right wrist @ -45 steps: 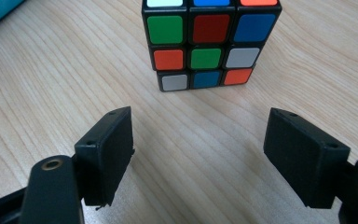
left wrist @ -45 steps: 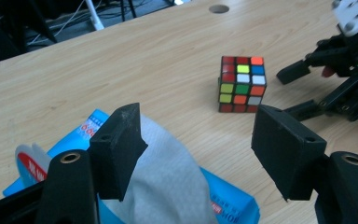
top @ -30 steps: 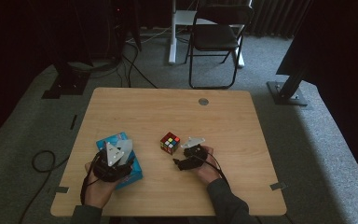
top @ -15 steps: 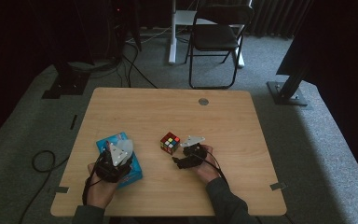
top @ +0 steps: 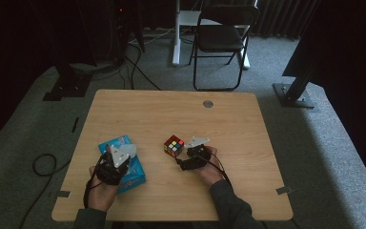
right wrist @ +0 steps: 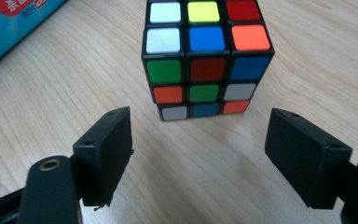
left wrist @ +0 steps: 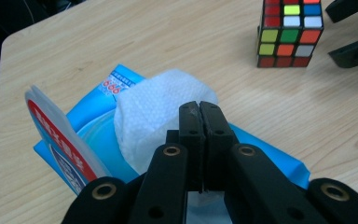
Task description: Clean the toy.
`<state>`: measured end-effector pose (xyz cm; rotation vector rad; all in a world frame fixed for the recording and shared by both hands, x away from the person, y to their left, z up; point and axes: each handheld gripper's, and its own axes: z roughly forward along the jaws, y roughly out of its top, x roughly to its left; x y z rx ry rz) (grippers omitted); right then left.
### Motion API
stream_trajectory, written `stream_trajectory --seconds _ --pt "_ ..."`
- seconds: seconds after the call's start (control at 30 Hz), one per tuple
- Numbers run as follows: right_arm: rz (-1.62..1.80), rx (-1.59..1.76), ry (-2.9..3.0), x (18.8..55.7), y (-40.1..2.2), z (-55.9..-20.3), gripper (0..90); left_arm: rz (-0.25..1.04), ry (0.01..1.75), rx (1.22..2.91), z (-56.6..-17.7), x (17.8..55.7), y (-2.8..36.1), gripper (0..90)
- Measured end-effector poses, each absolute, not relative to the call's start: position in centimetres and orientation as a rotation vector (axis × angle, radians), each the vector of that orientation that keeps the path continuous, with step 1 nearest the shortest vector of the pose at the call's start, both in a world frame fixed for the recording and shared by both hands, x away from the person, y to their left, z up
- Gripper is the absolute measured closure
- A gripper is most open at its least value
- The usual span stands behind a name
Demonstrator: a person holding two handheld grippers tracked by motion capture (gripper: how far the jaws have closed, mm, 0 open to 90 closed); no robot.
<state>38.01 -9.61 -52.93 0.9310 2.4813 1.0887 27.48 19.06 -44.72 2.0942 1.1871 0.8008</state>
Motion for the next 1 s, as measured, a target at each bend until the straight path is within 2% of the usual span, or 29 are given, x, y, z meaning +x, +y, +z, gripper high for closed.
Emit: stream_trajectory --seconds 0.53,0.77,0.8,1.0 --pt "1.132 0.956 2.465 39.6 -8.1 -53.3 20.4 0.752 1.176 2.052 -44.3 28.1 19.3 88.9" --pt "1.109 0.946 2.475 40.5 -7.7 -53.4 25.9 0.749 1.166 2.05 -44.2 28.4 19.3 88.9" --pt "1.122 0.937 2.49 40.6 -7.7 -53.6 30.8 0.746 1.166 2.051 -44.1 28.4 19.3 88.9" --pt "1.108 0.913 2.485 40.4 -7.6 -53.5 31.9 0.742 1.164 2.038 -43.9 28.6 19.4 88.9"
